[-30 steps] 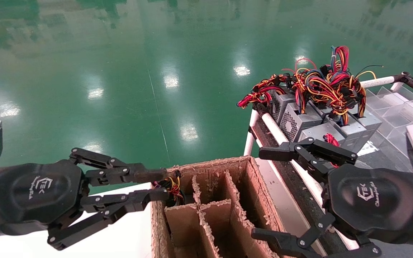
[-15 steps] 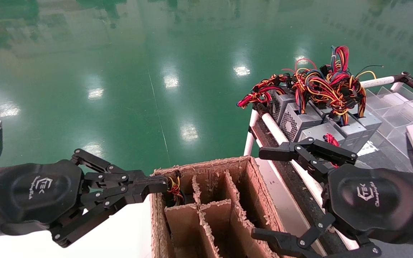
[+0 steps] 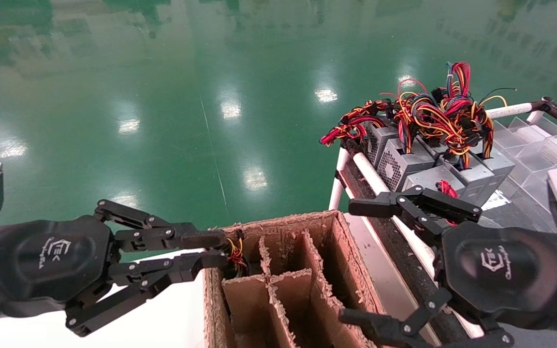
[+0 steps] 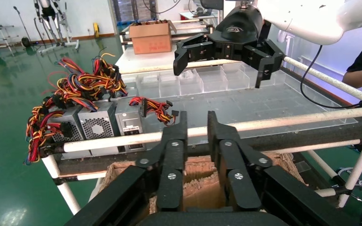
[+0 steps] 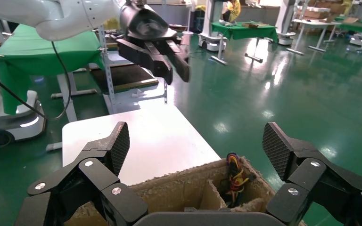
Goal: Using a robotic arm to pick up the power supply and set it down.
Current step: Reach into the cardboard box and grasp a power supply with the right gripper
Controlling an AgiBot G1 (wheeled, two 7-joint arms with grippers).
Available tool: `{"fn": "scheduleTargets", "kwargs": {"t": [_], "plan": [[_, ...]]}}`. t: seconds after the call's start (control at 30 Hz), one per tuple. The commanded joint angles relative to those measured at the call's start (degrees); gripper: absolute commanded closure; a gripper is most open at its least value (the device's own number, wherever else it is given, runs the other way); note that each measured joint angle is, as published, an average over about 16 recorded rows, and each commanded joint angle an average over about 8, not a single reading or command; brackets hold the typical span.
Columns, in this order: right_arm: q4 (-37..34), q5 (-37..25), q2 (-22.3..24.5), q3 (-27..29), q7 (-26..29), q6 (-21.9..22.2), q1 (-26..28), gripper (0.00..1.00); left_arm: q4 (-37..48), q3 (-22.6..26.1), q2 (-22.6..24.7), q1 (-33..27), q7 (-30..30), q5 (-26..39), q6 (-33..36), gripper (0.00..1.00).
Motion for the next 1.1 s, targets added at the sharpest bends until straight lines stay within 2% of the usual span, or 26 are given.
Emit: {"fn": "scheduleTargets", "kwargs": {"t": [0.03,0.3,0.6,0.87,1.0,1.1], "plan": [[0.1,-0.1,0.0,0.0,-0.1,0.1,0.0,0.00,0.0,0.0,0.0,0.0,0.0,0.0,0.0,0.00],[-3.3,-2.9,-3.3,-2.1,1.3,2.0,2.7,0.00,0.0,0.0,0.0,0.0,0.0,0.0,0.0,0.00],[-4.2,-5.2,-4.3,-3.3,1.5,2.9,3.6,0.00,0.0,0.0,0.0,0.0,0.0,0.0,0.0,0.00],[-7.1,-13.2,-12.4,-8.2,-0.6,7.7,4.7,0.00,0.1,0.0,0.0,0.0,0.0,0.0,0.0,0.00],[-9.4,-15.9,-15.4,-10.2,-1.1,8.2,6.2,0.00,0.1,0.0,0.0,0.0,0.0,0.0,0.0,0.00],[-10.1,-16.7,-16.1,-10.7,-1.2,8.2,6.8,0.00,0.1,0.0,0.0,0.0,0.0,0.0,0.0,0.00]]}}
